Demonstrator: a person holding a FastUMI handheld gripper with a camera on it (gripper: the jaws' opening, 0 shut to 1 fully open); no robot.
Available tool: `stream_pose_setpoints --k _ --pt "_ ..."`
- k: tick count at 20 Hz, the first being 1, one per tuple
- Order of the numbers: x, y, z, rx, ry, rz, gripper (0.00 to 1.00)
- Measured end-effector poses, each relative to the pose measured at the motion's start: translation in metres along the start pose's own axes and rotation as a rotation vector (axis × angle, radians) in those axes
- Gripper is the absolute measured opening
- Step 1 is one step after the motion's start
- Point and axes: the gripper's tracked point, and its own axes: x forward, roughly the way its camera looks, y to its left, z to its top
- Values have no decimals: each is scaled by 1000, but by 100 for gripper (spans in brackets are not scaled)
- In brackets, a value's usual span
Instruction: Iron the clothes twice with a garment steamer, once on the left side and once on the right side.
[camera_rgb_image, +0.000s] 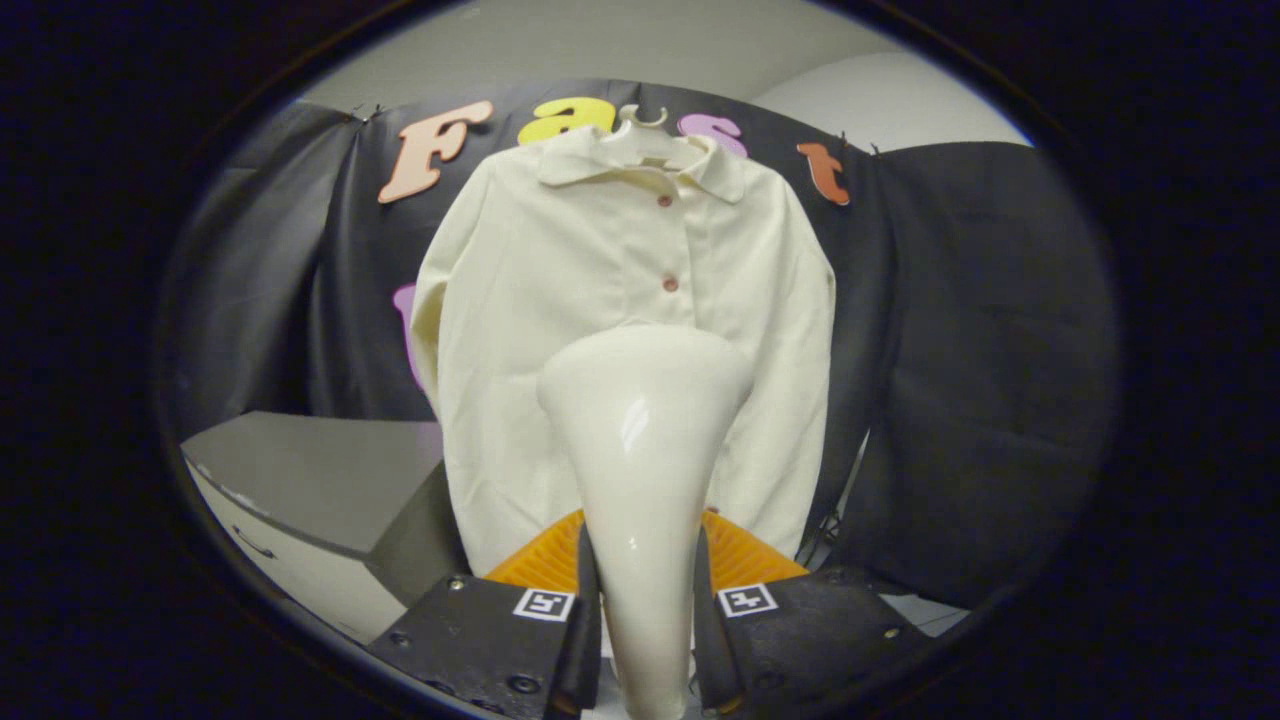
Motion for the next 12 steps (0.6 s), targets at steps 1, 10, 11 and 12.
stream_pose_setpoints --k 1,10,11,12 --pt "7 -11 19 5 -15 -1 38" --pt "102 -93 99 65 -41 0 38" --pt "113 -95 99 64 -27 6 38" --pt "120 -94 100 50 -43 14 38"
